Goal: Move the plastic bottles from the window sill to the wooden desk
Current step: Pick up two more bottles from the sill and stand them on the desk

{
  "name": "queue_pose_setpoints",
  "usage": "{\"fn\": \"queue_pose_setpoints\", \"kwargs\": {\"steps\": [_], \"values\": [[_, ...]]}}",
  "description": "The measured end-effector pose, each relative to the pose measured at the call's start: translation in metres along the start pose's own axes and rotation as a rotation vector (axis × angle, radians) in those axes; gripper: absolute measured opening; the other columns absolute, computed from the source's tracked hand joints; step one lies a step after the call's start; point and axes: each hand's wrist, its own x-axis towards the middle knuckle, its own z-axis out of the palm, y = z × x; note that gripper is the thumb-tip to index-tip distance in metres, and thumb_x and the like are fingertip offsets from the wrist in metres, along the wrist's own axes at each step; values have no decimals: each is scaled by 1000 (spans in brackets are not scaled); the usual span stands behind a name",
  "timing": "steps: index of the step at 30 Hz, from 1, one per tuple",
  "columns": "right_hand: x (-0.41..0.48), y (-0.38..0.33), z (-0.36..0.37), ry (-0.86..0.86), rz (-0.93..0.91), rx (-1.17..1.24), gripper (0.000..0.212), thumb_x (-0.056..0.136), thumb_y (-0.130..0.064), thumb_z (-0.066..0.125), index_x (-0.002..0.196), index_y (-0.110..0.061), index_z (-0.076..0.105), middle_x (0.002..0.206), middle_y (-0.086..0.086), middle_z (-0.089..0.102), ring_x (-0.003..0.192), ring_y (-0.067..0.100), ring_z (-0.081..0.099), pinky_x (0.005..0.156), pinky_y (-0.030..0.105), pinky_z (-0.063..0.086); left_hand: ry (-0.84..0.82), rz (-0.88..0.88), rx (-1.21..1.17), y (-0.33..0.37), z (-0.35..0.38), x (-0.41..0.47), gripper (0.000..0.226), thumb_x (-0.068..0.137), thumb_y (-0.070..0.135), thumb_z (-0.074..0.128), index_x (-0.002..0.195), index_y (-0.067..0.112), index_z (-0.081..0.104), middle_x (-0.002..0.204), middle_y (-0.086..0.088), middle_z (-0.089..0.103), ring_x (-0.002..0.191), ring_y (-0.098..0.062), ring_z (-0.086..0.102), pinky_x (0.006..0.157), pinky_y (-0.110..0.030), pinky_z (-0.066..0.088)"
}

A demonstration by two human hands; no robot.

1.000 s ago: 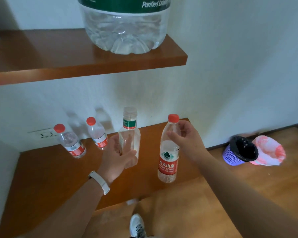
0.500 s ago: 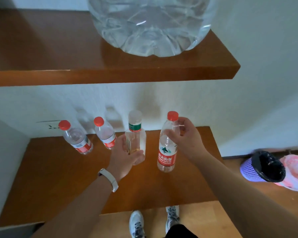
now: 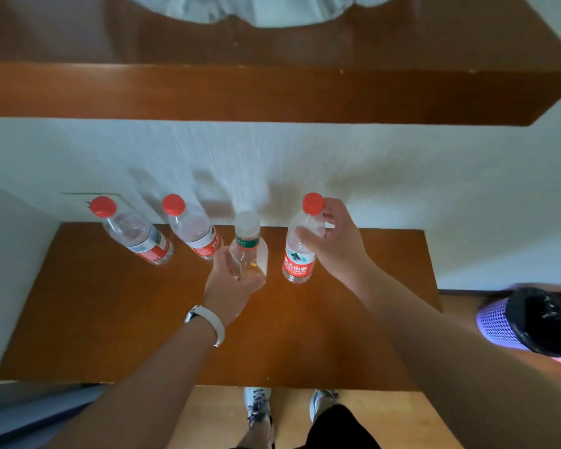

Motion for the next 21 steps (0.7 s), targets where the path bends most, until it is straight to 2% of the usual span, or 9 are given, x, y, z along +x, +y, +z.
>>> {"fn": "queue_pose_setpoints", "kwargs": {"steps": [5, 7, 10, 13, 17, 20, 21], "values": [[3, 5, 11, -24, -18, -1, 48, 78, -28, 77, 112, -39, 45, 112, -18, 56, 104, 0, 56, 81, 16, 45, 20, -9, -8, -13, 3, 3, 72, 79, 13, 82, 136, 20, 40, 113, 11, 59, 87, 2, 59, 55, -4, 46], [1, 8, 15, -41, -7, 7, 48, 76, -25, 78, 110, -39, 46, 111, -15, 57, 102, 2, 58, 82, 20, 49, 12, 5, -1, -19, 2, 5, 71, 79, 13, 82, 135, 22, 39, 113, 12, 58, 91, -2, 60, 58, -3, 46], [-5, 9, 20, -61, 9, 5, 52, 74, -25, 79, 115, -34, 48, 111, -14, 59, 101, 1, 59, 82, 21, 50, -22, 12, -3, -26, 0, 7, 75, 77, 16, 84, 135, 25, 38, 123, 7, 58, 108, -12, 60, 69, -9, 49], [-9, 7, 20, -74, 23, 12, 53, 74, -24, 79, 116, -33, 48, 113, -14, 59, 102, 2, 58, 82, 20, 49, -50, 22, -13, -32, -1, 7, 83, 74, 16, 86, 140, 25, 37, 127, 4, 58, 119, -17, 56, 91, -23, 52], [-16, 3, 21, -74, 5, -12, 53, 75, -24, 78, 118, -32, 48, 115, -16, 56, 105, -2, 55, 80, 14, 44, -96, 40, 13, -29, -6, 1, 83, 74, 16, 85, 141, 26, 37, 128, 5, 56, 123, -18, 53, 93, -20, 46], [-23, -4, 20, -68, -11, -32, 55, 76, -27, 79, 120, -34, 46, 117, -16, 55, 103, -3, 55, 76, 10, 44, -110, 65, 9, -25, -16, -4, 84, 74, 22, 86, 142, 29, 36, 131, 6, 55, 125, -16, 52, 106, -37, 45], [-26, -6, 19, -64, -30, -44, 53, 77, -28, 79, 119, -34, 47, 117, -15, 55, 103, -2, 56, 76, 10, 44, -111, 76, 10, -23, -22, -7, 86, 74, 26, 86, 142, 30, 35, 133, 7, 55, 127, -16, 51, 108, -38, 43]]}}
